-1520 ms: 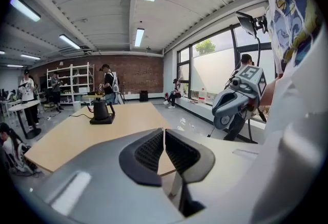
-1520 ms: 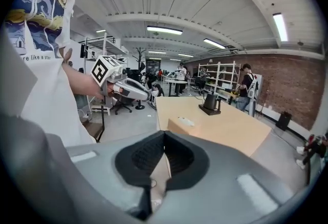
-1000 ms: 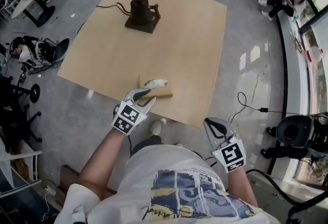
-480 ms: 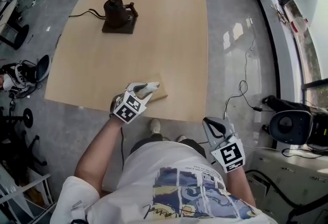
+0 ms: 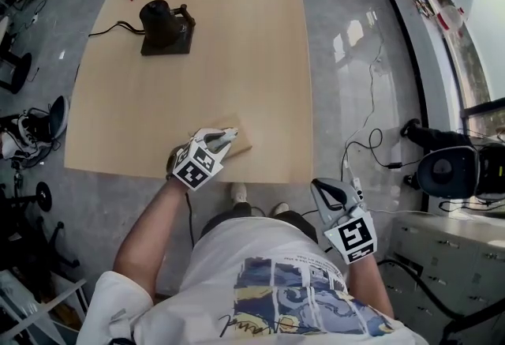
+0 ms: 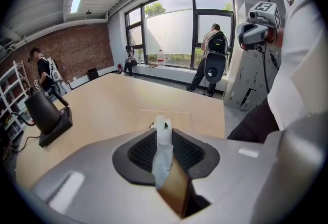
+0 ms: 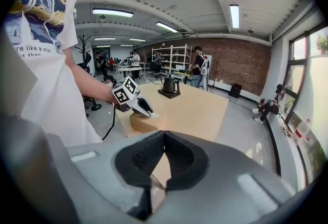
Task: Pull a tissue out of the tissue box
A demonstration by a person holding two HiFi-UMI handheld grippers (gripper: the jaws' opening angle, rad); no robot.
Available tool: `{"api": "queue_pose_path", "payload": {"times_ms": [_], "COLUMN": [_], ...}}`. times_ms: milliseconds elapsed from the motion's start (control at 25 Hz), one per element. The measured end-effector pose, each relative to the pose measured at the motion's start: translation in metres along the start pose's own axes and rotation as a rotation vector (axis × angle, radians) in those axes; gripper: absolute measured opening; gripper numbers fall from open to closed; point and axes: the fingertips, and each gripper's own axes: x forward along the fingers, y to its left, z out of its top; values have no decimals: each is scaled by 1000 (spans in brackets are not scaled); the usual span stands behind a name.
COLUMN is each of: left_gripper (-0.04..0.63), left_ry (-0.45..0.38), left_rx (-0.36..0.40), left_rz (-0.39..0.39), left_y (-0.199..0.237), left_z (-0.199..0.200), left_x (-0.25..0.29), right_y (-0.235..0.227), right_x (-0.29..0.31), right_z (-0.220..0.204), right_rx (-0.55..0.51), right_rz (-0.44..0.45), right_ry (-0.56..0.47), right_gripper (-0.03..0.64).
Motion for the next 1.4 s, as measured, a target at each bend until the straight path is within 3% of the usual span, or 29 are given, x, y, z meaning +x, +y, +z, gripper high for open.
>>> {"api": "queue_pose_path", "payload": {"times_ms": [120, 280, 760, 1400], "left_gripper": [34, 14, 9, 9], "left_ry": [2, 3, -16, -75], "left_rx": [8, 4, -40, -102], "left_rz": [-4, -3, 28, 142], "left_y": [-5, -8, -7, 4], "left_z": [2, 3, 13, 49], "left_x": [0, 0, -18, -69], "right_y": [-1, -3, -2, -11], "right_x": [1, 3, 0, -15], "right_z": [0, 1, -3, -3], "right_rx": [-2, -9, -19, -78], "right_rz": [7, 14, 50, 127], "right_ry": [-1, -3, -27, -80], "right_gripper": [0, 0, 0, 0]}}
